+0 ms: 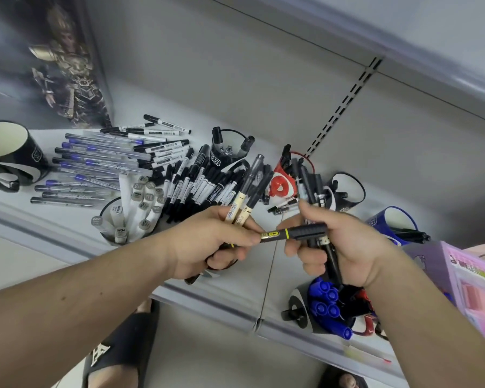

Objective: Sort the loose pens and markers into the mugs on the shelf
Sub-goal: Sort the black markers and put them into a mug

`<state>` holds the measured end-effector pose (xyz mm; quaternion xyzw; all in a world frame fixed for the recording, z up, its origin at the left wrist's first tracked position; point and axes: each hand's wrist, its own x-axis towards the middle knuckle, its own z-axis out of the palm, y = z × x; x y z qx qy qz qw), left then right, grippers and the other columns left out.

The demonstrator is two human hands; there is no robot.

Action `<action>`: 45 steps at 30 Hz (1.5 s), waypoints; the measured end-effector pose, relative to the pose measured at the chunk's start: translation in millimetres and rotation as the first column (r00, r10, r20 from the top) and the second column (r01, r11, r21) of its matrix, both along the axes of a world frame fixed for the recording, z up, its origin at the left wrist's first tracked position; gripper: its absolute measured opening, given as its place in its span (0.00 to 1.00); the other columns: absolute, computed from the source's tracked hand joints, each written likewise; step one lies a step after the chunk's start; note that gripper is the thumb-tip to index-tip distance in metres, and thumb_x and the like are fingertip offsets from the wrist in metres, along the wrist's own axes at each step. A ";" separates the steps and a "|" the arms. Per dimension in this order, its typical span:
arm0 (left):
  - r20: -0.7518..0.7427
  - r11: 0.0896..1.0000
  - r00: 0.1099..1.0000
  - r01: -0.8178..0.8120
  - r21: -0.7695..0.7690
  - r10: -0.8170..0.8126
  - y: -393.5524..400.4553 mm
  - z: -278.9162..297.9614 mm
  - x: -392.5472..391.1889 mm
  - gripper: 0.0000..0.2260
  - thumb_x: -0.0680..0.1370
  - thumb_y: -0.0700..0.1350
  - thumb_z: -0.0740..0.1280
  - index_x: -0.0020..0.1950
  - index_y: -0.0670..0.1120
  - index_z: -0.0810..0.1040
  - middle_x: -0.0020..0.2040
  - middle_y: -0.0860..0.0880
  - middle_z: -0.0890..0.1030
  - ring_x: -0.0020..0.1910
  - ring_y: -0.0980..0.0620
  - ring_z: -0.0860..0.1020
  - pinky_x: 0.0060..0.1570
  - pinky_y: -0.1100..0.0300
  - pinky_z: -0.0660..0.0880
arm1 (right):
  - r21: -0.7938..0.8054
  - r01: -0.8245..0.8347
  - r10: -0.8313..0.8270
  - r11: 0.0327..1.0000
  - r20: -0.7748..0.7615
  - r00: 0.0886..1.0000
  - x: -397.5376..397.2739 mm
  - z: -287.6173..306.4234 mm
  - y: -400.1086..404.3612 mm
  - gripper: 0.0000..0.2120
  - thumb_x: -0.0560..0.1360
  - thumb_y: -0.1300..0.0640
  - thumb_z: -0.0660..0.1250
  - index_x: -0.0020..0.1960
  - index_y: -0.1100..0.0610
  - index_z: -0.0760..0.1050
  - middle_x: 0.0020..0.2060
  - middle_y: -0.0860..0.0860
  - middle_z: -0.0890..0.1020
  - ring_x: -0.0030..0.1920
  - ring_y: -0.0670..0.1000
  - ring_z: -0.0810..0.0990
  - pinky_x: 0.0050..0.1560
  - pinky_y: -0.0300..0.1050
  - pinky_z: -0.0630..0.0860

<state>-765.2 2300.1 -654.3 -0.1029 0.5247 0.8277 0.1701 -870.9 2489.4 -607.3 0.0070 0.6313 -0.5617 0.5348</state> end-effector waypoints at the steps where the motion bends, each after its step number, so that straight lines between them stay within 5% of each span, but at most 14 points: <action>1: 0.000 1.000 1.000 0.017 -0.011 -0.017 0.3 0.8 -0.3 0.05 0.65 0.38 0.70 0.36 0.47 0.83 0.26 0.45 0.72 0.20 0.55 0.60 0.25 0.63 0.49 | -0.032 -0.064 0.065 0.997 0.034 0.997 1.0 -2.0 1.2 0.19 0.61 0.43 0.76 0.41 0.59 0.84 0.32 0.58 0.80 0.21 0.46 0.65 0.25 0.37 0.61; 4: 0.013 0.998 1.000 -0.004 -0.057 0.004 1.0 0.5 -1.0 0.07 0.63 0.36 0.73 0.38 0.47 0.82 0.27 0.45 0.74 0.21 0.55 0.61 0.25 0.63 0.51 | -0.169 -0.160 0.179 0.973 0.108 0.978 3.2 -10.5 7.4 0.25 0.53 0.49 0.84 0.46 0.59 0.85 0.31 0.57 0.80 0.20 0.45 0.66 0.24 0.36 0.64; 8: 0.058 0.979 0.978 -0.201 0.045 0.198 2.0 -2.1 -4.3 0.09 0.64 0.36 0.75 0.39 0.42 0.78 0.31 0.44 0.76 0.21 0.56 0.65 0.22 0.66 0.53 | -0.319 -0.178 0.235 0.931 0.150 0.960 10.2 -22.2 9.6 0.25 0.62 0.55 0.77 0.58 0.60 0.81 0.31 0.51 0.74 0.24 0.45 0.67 0.27 0.38 0.66; 11: 0.090 0.935 0.937 -0.345 0.082 0.337 3.4 -3.6 -8.9 0.08 0.65 0.40 0.72 0.38 0.42 0.74 0.33 0.45 0.77 0.22 0.56 0.65 0.21 0.67 0.53 | -0.340 -0.102 0.177 0.935 0.196 0.965 21.1 -31.6 5.5 0.23 0.62 0.55 0.77 0.56 0.59 0.82 0.28 0.50 0.71 0.24 0.47 0.68 0.27 0.40 0.68; 16: 0.115 0.962 0.956 -0.274 0.004 0.271 9.5 -5.9 -9.2 0.09 0.80 0.45 0.63 0.49 0.40 0.76 0.34 0.45 0.76 0.23 0.55 0.63 0.20 0.66 0.55 | -0.228 0.149 -0.087 0.962 0.261 0.961 41.9 -27.9 -13.8 0.13 0.66 0.49 0.75 0.44 0.57 0.79 0.25 0.49 0.67 0.20 0.46 0.64 0.23 0.36 0.62; 22: 0.237 0.932 0.944 -0.284 0.225 0.231 5.7 -7.7 -4.4 0.13 0.80 0.36 0.59 0.60 0.40 0.79 0.36 0.46 0.77 0.31 0.52 0.71 0.26 0.63 0.69 | -0.083 0.580 -0.539 0.810 0.283 0.793 30.6 -20.3 -30.7 0.08 0.66 0.54 0.70 0.38 0.54 0.71 0.25 0.46 0.67 0.20 0.44 0.62 0.20 0.34 0.59; 28: 0.137 0.950 0.990 -0.067 0.304 0.026 4.1 0.1 4.2 0.15 0.73 0.43 0.65 0.57 0.54 0.84 0.38 0.48 0.80 0.32 0.51 0.77 0.44 0.44 0.81 | -0.105 0.556 -0.530 0.824 0.200 0.824 28.4 -9.0 -28.5 0.08 0.65 0.60 0.70 0.40 0.55 0.71 0.27 0.47 0.70 0.21 0.44 0.65 0.21 0.35 0.62; 31: 0.111 0.946 0.994 -0.031 0.324 -0.005 3.7 0.6 5.9 0.17 0.74 0.45 0.65 0.59 0.58 0.82 0.37 0.49 0.79 0.31 0.53 0.75 0.41 0.48 0.80 | -0.132 0.550 -0.518 0.825 0.213 0.828 30.8 -7.0 -25.0 0.08 0.66 0.60 0.69 0.40 0.54 0.70 0.27 0.47 0.69 0.21 0.44 0.64 0.22 0.35 0.62; 35: 0.109 0.931 0.994 -0.046 0.362 0.007 2.6 1.5 5.3 0.16 0.75 0.46 0.64 0.59 0.58 0.82 0.38 0.49 0.80 0.32 0.52 0.77 0.39 0.50 0.79 | -0.143 0.548 -0.509 0.824 0.239 0.827 34.2 -5.0 -24.9 0.08 0.67 0.58 0.68 0.41 0.53 0.70 0.27 0.47 0.69 0.21 0.44 0.64 0.22 0.35 0.62; 41: 0.141 0.892 0.990 -0.064 0.447 0.000 4.6 2.0 3.9 0.15 0.77 0.49 0.60 0.62 0.54 0.79 0.54 0.45 0.84 0.49 0.43 0.84 0.50 0.37 0.78 | -0.141 0.578 -0.550 0.804 0.194 0.812 31.3 2.6 -28.0 0.08 0.71 0.51 0.68 0.42 0.55 0.73 0.28 0.47 0.71 0.23 0.44 0.67 0.22 0.35 0.68; 45: 0.286 0.919 0.958 -0.146 0.367 0.038 13.8 -4.4 6.2 0.12 0.82 0.50 0.56 0.58 0.48 0.75 0.54 0.41 0.84 0.48 0.41 0.84 0.46 0.40 0.80 | -0.172 0.691 -0.691 0.702 0.072 0.720 24.9 3.8 -34.4 0.09 0.78 0.51 0.66 0.43 0.55 0.73 0.29 0.48 0.72 0.25 0.46 0.70 0.25 0.38 0.70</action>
